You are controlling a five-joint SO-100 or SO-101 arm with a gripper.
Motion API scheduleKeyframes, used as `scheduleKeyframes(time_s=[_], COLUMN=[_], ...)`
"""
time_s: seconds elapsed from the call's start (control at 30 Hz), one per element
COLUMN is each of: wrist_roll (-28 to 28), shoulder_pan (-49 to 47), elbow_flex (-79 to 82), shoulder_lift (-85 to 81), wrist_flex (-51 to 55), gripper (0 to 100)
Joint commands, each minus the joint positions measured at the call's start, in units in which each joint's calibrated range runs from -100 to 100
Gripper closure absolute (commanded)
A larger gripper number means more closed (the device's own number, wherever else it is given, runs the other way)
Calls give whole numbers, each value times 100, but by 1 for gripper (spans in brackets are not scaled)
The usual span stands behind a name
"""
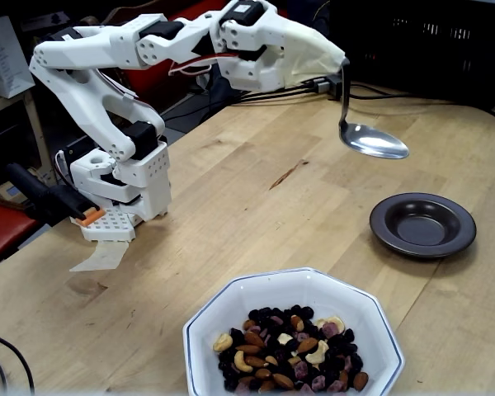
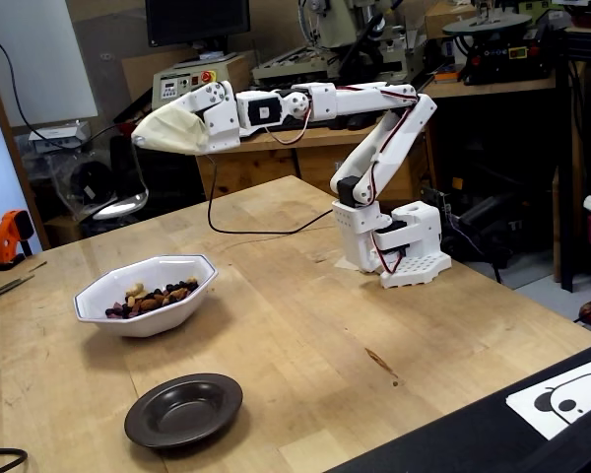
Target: Use spoon to transfer food from the white bowl to brown plate
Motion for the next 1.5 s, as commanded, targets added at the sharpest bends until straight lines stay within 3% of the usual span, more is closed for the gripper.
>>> scheduleKeyframes(time_s=[0.0,0.77,1.47], wrist_roll=[10,10,10], shoulder_pan=[-5,69,1980], elbow_flex=[55,719,710], shoulder_lift=[-83,-83,-92], wrist_flex=[-362,-505,-505], gripper=[96,96,96])
